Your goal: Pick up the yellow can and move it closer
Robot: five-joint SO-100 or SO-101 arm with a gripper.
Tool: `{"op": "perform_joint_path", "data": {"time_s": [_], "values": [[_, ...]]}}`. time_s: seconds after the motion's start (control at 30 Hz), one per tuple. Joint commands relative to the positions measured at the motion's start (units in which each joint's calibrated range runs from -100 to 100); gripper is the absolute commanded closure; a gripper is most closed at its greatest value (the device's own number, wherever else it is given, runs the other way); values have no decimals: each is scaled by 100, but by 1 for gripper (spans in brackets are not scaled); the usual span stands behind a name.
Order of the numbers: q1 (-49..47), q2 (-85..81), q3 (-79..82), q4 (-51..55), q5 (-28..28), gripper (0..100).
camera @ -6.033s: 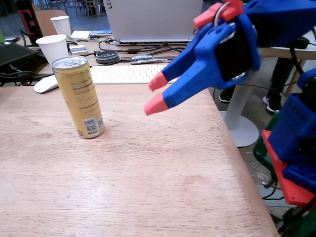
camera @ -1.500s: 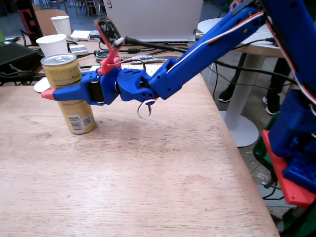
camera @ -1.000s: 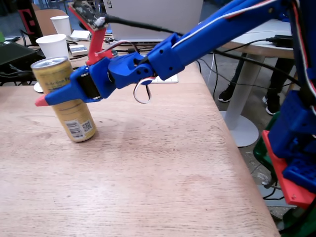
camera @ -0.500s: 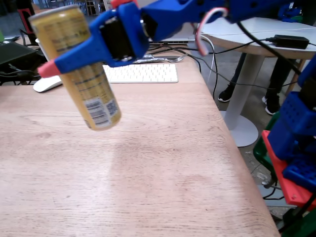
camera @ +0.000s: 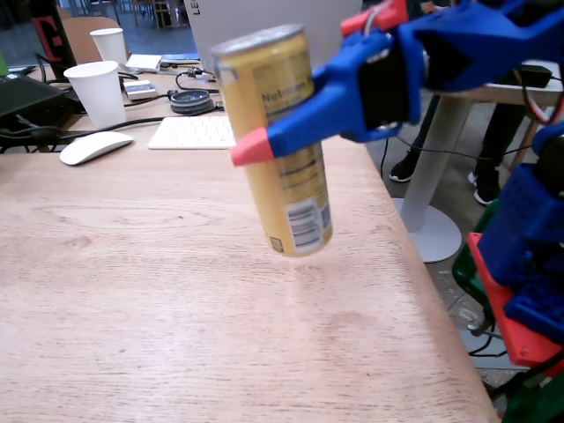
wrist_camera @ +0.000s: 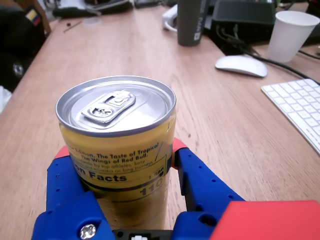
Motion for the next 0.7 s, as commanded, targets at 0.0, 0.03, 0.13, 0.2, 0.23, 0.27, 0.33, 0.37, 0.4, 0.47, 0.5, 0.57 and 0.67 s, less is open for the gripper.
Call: {"op": "perform_joint_path", "data": {"time_s": [0.0, 0.03, 0.13, 0.2, 0.23, 0.27, 0.33, 0.37, 0.4, 0.47, 0.5, 0.57, 0.67], "values": [[-17, -1029, 262, -33, 15, 75], [-17, -1192, 385, -33, 15, 75], [-34, -1406, 593, -25, 15, 75], [-34, -1655, 819, -25, 15, 75], [-34, -1783, 970, -25, 15, 75], [-34, -1903, 1112, -25, 20, 75], [-34, -2092, 1329, -25, 20, 75], [-51, -2204, 1442, -25, 20, 75], [-51, -2315, 1537, -25, 20, 75], [-84, -2487, 1725, -25, 20, 75], [-288, -2547, 1810, -25, 20, 75], [-575, -2624, 1848, -25, 20, 75], [-626, -2641, 1867, -25, 20, 75]]}}
